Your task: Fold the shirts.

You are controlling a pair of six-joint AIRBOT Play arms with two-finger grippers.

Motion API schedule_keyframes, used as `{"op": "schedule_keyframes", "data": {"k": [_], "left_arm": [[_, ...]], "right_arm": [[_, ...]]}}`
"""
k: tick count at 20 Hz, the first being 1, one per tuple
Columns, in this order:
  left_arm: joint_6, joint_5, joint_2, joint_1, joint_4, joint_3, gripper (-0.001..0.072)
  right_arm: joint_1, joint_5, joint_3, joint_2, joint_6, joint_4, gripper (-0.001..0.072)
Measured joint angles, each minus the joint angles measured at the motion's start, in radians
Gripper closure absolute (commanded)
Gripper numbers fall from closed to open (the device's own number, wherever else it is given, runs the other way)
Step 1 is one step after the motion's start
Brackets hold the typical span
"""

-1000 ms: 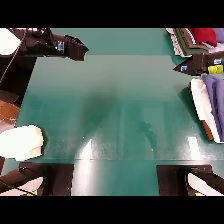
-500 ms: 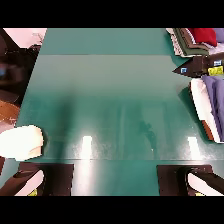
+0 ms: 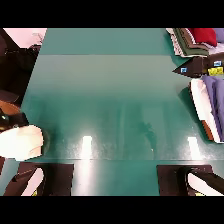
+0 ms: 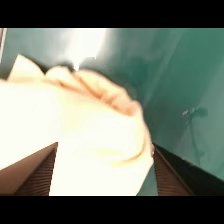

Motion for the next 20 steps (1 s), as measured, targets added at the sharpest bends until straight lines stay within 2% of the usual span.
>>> {"op": "schedule_keyframes", "data": {"k": [3, 4, 5, 6, 7, 10, 13, 17, 20], "left_arm": [[-0.037, 0.031, 0.003, 0.005, 0.043, -0.127, 0.004], [-0.049, 0.04, 0.004, 0.006, 0.052, -0.158, 0.0188], [-0.057, 0.049, 0.005, 0.007, 0.059, -0.179, 0.0419], [-0.063, 0.055, 0.005, 0.007, 0.063, -0.195, 0.059], [-0.068, 0.059, 0.005, 0.007, 0.067, -0.205, 0.0676], [-0.077, 0.061, 0.005, 0.007, 0.065, -0.195, 0.0677], [-0.08, 0.035, 0.005, 0.008, 0.029, -0.091, 0.0677], [-0.069, -0.004, 0.006, -0.044, -0.122, 0.183, 0.0677], [-0.056, -0.029, 0.006, -0.157, -0.273, 0.401, 0.0677]], "right_arm": [[0.0, -0.002, 0.0, 0.0, -0.01, 0.0, 0.0702], [0.0, -0.005, 0.0, 0.0, -0.011, 0.0, 0.0702], [0.0, -0.005, 0.0, 0.0, -0.013, 0.0, 0.0702], [0.0, -0.005, 0.0, 0.0, -0.014, 0.0, 0.0702], [0.0, -0.005, 0.0, 0.0, -0.014, 0.0, 0.0702], [0.0, -0.006, 0.0, 0.0, -0.016, 0.0, 0.0702], [0.0, -0.017, 0.004, 0.0, -0.017, 0.0, 0.0702], [0.0, -0.059, 0.063, 0.0, -0.017, 0.002, 0.0702], [0.0, -0.114, 0.142, 0.0, -0.017, 0.003, 0.0702]]}}
